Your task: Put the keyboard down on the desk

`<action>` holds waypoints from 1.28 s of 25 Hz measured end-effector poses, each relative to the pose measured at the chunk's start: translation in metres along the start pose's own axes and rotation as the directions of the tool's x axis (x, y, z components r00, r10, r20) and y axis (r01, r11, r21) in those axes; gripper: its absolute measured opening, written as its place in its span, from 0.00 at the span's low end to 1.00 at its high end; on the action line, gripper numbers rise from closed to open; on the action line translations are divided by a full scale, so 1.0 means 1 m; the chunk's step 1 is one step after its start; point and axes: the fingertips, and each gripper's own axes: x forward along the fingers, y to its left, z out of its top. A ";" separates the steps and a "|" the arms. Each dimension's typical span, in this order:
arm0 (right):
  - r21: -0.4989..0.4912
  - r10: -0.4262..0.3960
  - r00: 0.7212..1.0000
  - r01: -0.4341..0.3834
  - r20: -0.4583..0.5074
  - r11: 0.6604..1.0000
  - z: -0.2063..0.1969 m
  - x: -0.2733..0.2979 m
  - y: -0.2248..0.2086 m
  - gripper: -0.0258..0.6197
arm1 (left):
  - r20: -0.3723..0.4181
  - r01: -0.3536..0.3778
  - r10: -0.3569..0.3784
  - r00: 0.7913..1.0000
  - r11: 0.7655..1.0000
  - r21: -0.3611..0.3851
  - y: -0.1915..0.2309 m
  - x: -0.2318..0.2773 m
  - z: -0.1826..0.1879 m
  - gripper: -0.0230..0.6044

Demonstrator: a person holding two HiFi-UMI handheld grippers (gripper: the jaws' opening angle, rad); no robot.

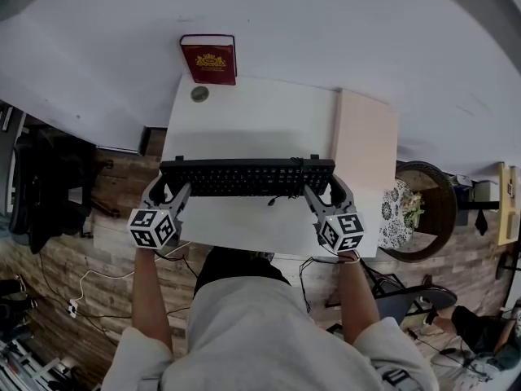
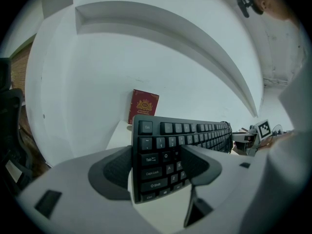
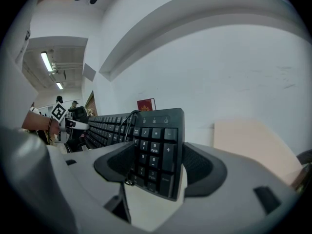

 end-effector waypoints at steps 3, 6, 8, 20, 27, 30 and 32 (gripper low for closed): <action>0.004 -0.005 1.000 0.005 -0.008 1.000 -0.003 0.002 -0.002 0.52 | -0.011 0.001 -0.001 1.000 1.000 -0.002 0.000 0.003 -0.002 0.54; 0.008 -0.007 1.000 0.007 -0.014 1.000 -0.006 0.002 -0.002 0.52 | -0.019 0.003 -0.003 1.000 1.000 -0.002 0.002 0.005 -0.004 0.54; 0.010 -0.006 1.000 0.006 -0.017 1.000 -0.008 0.002 -0.002 0.52 | -0.024 0.002 -0.002 1.000 1.000 -0.004 0.002 0.005 -0.006 0.54; 0.018 -0.005 0.999 0.005 -0.032 1.000 -0.015 0.003 0.000 0.52 | -0.045 0.002 -0.002 0.999 1.000 -0.006 0.005 0.005 -0.012 0.54; 0.027 -0.010 0.999 0.011 -0.042 1.000 -0.019 0.008 -0.002 0.52 | -0.061 0.008 -0.008 0.998 1.000 -0.001 0.008 0.012 -0.012 0.54; 0.031 -0.015 0.999 0.017 -0.045 0.999 -0.020 0.010 -0.003 0.52 | -0.067 0.012 -0.012 0.998 1.000 0.001 0.009 0.016 -0.011 0.54; 0.034 -0.020 0.999 0.022 -0.050 0.999 -0.021 0.011 -0.005 0.52 | -0.072 0.016 -0.016 0.997 1.000 0.000 0.010 0.019 -0.012 0.54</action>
